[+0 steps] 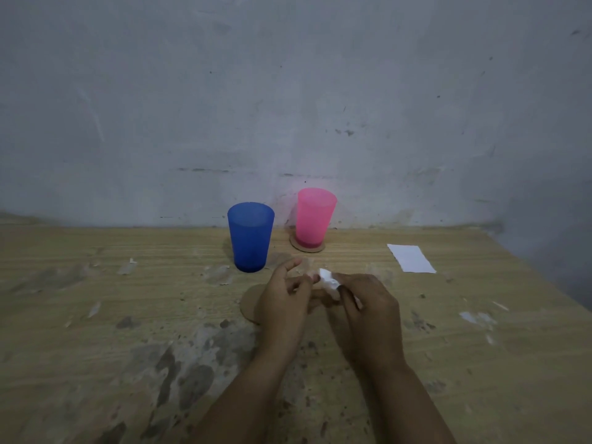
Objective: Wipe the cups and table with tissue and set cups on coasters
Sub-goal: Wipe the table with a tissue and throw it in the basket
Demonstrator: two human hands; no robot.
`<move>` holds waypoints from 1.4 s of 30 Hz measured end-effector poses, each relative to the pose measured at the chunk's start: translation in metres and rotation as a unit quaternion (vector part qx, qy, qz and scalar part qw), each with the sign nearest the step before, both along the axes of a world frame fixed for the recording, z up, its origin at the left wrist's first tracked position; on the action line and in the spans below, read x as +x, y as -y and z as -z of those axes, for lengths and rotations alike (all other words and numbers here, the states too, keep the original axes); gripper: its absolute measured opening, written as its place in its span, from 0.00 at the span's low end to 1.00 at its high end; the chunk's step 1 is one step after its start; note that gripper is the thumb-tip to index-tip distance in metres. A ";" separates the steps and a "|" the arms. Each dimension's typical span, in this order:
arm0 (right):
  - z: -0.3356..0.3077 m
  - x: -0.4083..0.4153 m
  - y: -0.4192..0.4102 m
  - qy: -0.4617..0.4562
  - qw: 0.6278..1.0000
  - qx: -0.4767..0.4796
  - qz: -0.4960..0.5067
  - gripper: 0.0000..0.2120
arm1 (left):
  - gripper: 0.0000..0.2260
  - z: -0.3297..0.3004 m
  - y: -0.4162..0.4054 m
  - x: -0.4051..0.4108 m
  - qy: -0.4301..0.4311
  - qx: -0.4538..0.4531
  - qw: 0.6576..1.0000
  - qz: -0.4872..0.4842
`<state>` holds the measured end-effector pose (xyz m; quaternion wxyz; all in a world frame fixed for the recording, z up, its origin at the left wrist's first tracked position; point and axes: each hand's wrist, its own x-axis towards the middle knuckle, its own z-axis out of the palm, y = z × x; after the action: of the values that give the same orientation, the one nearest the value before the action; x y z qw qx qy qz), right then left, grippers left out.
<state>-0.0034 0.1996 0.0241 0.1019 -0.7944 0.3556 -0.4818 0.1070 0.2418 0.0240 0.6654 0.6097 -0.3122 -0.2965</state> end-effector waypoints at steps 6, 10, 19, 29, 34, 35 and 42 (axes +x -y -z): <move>0.003 -0.017 0.013 -0.058 0.985 0.091 0.135 0.13 | 0.20 0.026 -0.038 -0.008 0.528 0.096 0.826 0.169; 0.005 -0.012 0.021 -0.140 0.965 0.140 0.171 0.12 | 0.23 0.035 -0.052 -0.006 0.566 0.128 0.788 0.206; 0.000 0.033 0.049 -0.282 0.938 0.191 0.059 0.13 | 0.24 0.037 -0.048 -0.005 0.561 0.113 0.799 0.185; -0.008 -0.013 0.031 -0.338 0.935 0.104 0.022 0.13 | 0.24 0.029 -0.064 -0.007 0.588 0.142 0.770 0.203; -0.005 0.012 0.024 -0.317 0.941 0.116 -0.005 0.13 | 0.24 0.032 -0.069 -0.007 0.603 0.141 0.764 0.180; -0.005 0.011 0.021 -0.308 0.943 0.125 -0.018 0.13 | 0.24 0.032 -0.069 -0.007 0.601 0.142 0.765 0.183; 0.004 -0.020 0.009 -0.360 0.924 0.124 -0.015 0.21 | 0.25 0.031 -0.069 -0.005 0.600 0.137 0.767 0.180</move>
<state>-0.0232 0.1908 0.0203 0.0724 -0.9007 0.4130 -0.1135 0.1016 0.3108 -0.0074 0.1862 0.6809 -0.7079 -0.0237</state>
